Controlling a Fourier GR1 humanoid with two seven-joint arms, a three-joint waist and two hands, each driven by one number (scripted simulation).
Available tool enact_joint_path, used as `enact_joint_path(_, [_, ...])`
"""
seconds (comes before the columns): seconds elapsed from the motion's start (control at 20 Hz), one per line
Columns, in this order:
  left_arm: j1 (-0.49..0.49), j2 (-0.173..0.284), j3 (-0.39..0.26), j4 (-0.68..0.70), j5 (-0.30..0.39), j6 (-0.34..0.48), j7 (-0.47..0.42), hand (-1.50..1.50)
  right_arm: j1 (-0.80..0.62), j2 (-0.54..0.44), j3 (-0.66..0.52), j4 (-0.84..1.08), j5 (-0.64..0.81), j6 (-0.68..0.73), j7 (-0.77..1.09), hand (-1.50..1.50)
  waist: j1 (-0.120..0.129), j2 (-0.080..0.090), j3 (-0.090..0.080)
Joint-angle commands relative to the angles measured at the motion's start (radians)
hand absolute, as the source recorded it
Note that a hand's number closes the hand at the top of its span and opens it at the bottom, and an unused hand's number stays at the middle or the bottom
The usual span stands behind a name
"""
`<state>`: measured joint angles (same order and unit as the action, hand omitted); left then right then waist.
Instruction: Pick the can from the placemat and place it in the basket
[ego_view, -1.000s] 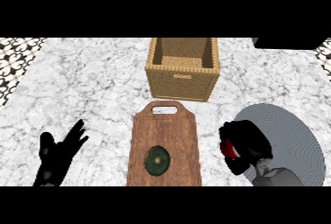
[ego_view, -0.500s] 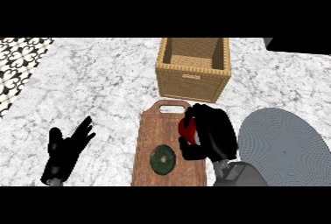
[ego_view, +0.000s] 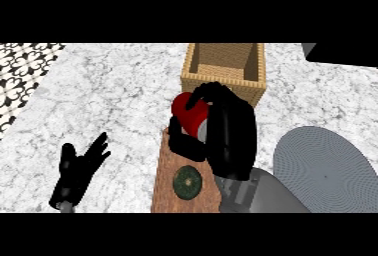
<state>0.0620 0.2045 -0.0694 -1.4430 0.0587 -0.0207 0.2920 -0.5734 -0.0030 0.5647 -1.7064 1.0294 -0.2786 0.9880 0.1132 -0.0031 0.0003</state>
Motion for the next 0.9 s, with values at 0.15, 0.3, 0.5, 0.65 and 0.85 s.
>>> enact_joint_path(0.15, [0.012,0.004,0.006,0.023,-0.005,0.006,0.02,0.0,-0.34,0.003,-0.042,0.118,0.049,-0.072,0.349,1.5,-0.012,0.001,-0.006])
enact_joint_path(0.3, [0.024,0.005,0.01,0.028,0.002,-0.002,0.021,0.0,-0.473,0.003,-0.101,0.184,0.016,-0.047,0.392,1.5,-0.022,0.003,-0.005])
enact_joint_path(0.5, [0.001,0.01,0.032,0.042,0.001,0.007,0.01,0.0,-0.61,0.003,-0.136,0.322,-0.001,-0.042,0.431,1.5,-0.035,0.007,-0.005])
enact_joint_path(0.65, [0.034,0.0,0.019,0.033,-0.005,0.008,0.002,0.0,-0.7,0.003,-0.217,0.43,-0.036,-0.037,0.416,1.5,-0.03,0.009,-0.005])
enact_joint_path(0.85, [0.074,0.011,0.026,0.013,-0.009,0.003,-0.02,0.0,-0.717,0.003,-0.236,0.589,-0.061,-0.095,0.335,1.5,-0.042,0.013,-0.003])
